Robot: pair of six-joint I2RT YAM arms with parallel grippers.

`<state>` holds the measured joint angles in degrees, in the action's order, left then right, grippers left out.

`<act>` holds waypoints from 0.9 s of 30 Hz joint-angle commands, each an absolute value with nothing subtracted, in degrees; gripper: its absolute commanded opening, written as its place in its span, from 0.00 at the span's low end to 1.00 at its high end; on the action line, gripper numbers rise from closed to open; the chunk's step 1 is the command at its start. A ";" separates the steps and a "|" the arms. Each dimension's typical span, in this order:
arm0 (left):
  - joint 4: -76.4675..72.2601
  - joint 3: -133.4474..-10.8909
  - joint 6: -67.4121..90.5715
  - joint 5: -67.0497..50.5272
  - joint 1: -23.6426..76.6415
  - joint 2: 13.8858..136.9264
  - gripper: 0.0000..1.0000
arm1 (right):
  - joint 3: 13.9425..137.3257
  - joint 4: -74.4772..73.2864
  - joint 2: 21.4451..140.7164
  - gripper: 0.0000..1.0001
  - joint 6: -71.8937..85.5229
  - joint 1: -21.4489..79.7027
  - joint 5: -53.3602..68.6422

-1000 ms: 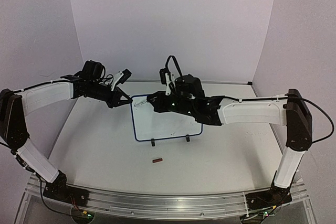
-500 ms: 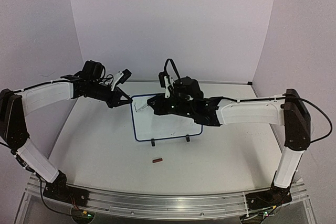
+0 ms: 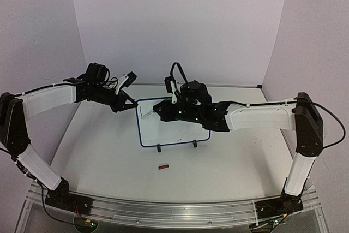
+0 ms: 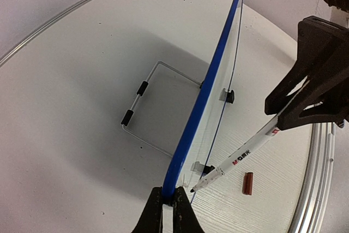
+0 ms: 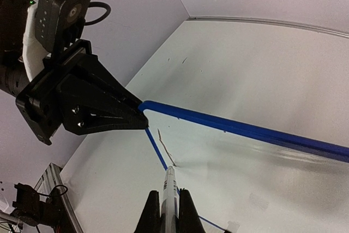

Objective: Write a sentence on the whiteboard
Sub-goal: Write on the whiteboard with the whiteboard marker without the cap.

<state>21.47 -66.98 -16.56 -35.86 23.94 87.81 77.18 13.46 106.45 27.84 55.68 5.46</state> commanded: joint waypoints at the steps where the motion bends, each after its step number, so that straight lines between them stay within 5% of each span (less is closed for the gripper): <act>1: 23.20 -66.28 -19.36 -33.20 24.47 86.98 0.00 | 76.69 17.19 102.10 0.00 28.65 55.74 6.10; 27: 23.55 -66.27 -19.66 -32.33 25.05 87.22 0.00 | 78.65 17.16 105.61 0.00 28.26 55.76 2.40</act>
<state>21.43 -66.98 -16.58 -35.35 24.45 87.70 76.71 16.64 104.49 28.18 55.68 4.01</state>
